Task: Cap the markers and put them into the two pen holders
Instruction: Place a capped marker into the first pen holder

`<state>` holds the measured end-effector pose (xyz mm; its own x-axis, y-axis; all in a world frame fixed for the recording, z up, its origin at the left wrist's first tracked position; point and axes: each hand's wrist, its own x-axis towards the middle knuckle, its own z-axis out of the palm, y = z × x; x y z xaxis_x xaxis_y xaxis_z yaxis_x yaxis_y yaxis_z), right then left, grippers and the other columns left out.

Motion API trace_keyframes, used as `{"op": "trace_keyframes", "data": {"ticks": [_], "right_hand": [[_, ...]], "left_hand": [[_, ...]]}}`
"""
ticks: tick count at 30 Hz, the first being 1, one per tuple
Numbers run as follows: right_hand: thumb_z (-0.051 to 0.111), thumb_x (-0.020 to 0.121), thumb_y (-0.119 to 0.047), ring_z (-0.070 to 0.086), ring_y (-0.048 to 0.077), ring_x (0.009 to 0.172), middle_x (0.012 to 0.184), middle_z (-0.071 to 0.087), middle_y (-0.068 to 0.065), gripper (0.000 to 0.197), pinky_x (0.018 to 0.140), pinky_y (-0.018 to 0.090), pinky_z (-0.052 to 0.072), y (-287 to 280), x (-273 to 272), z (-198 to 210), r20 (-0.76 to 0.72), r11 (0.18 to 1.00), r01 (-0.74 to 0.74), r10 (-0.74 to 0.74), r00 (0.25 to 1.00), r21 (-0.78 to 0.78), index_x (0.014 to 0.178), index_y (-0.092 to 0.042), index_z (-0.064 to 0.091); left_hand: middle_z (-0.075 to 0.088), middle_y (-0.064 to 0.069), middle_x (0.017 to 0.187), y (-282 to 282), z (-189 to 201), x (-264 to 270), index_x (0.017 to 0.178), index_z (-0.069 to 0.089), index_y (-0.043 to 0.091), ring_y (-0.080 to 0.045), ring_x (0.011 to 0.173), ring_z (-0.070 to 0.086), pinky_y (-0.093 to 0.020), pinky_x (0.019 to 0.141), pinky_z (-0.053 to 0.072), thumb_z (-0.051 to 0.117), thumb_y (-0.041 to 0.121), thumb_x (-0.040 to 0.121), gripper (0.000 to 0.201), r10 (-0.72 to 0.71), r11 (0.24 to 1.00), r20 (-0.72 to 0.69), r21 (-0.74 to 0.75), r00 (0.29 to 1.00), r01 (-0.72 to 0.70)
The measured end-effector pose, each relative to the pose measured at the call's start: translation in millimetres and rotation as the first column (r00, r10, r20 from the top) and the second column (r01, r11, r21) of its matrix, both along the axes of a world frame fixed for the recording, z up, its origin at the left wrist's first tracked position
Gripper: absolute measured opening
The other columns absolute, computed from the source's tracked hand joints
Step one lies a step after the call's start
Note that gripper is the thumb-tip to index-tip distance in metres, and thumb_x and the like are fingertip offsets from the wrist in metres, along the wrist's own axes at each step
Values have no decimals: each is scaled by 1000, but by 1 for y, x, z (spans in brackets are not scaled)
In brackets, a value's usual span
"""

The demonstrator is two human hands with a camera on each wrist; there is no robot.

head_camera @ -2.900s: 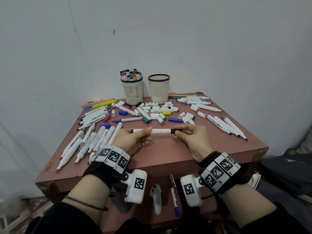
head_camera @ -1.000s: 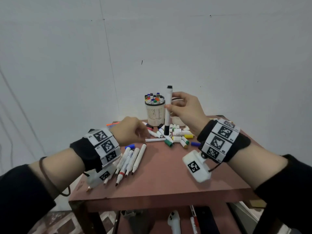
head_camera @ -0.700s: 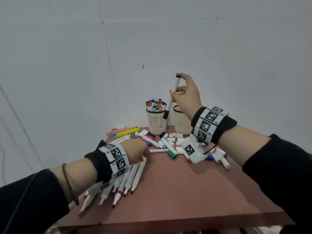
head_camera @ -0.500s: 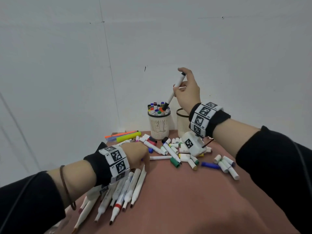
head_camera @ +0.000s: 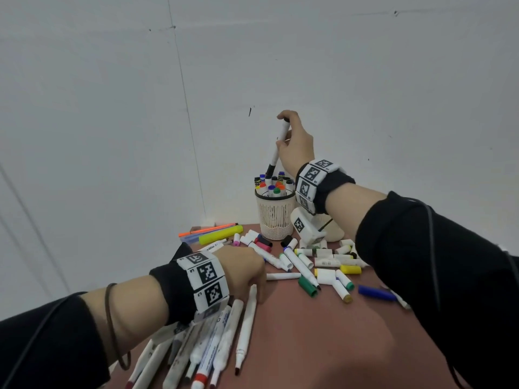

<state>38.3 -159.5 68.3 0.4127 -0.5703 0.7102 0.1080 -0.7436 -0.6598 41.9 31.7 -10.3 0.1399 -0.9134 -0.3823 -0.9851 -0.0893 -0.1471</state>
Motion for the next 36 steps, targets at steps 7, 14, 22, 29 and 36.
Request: {"op": "trace_keyframes", "data": {"ticks": [7, 14, 22, 29, 36], "right_hand": [[46, 85, 11, 52, 17, 72, 91, 55, 7, 47, 73, 33, 50, -18, 2, -8, -35, 1000, 18, -19, 999, -14, 121, -19, 52], [51, 91, 0, 48, 12, 68, 76, 49, -1, 32, 68, 22, 44, -25, 4, -28, -158, 999, 45, -43, 986, 9, 121, -12, 54], [54, 93, -5, 53, 14, 70, 93, 61, 10, 18, 68, 21, 41, -30, 3, -44, -254, 994, 93, -107, 961, -63, 110, -3, 58], [52, 93, -5, 63, 28, 97, 113, 66, 14, 20, 88, 34, 50, -35, 0, -39, -343, 991, 86, -117, 932, -106, 108, -2, 65], [50, 93, -3, 59, 27, 88, 109, 62, 16, 20, 76, 30, 45, -33, -8, -32, -478, 980, 28, -122, 870, -199, 112, 0, 52]], "left_hand": [[51, 4, 116, 9, 0, 7, 115, 66, 32, -13, 108, 47, -24, 70, 34, 64, 24, 84, 32, -36, 994, 22, -104, 999, 38], [63, 9, 104, 26, 9, 13, 103, 70, 33, -11, 97, 55, -34, 87, 47, 65, 15, 81, 29, 8, 937, -156, -343, 988, -62], [64, 7, 71, 49, 24, -2, 81, 74, 27, -4, 64, 53, -24, 67, 49, 81, 16, 70, 18, 0, 732, -508, -587, 862, -346], [66, -3, 68, 62, 28, -27, 79, 75, 15, -10, 61, 57, -28, 63, 47, 84, 6, 64, 20, -106, 517, -800, -552, 591, -654], [54, -5, 68, 67, 17, -72, 79, 76, 11, -15, 62, 50, -15, 56, 44, 84, 8, 56, 24, -254, 451, -927, -365, 276, -814]]}}
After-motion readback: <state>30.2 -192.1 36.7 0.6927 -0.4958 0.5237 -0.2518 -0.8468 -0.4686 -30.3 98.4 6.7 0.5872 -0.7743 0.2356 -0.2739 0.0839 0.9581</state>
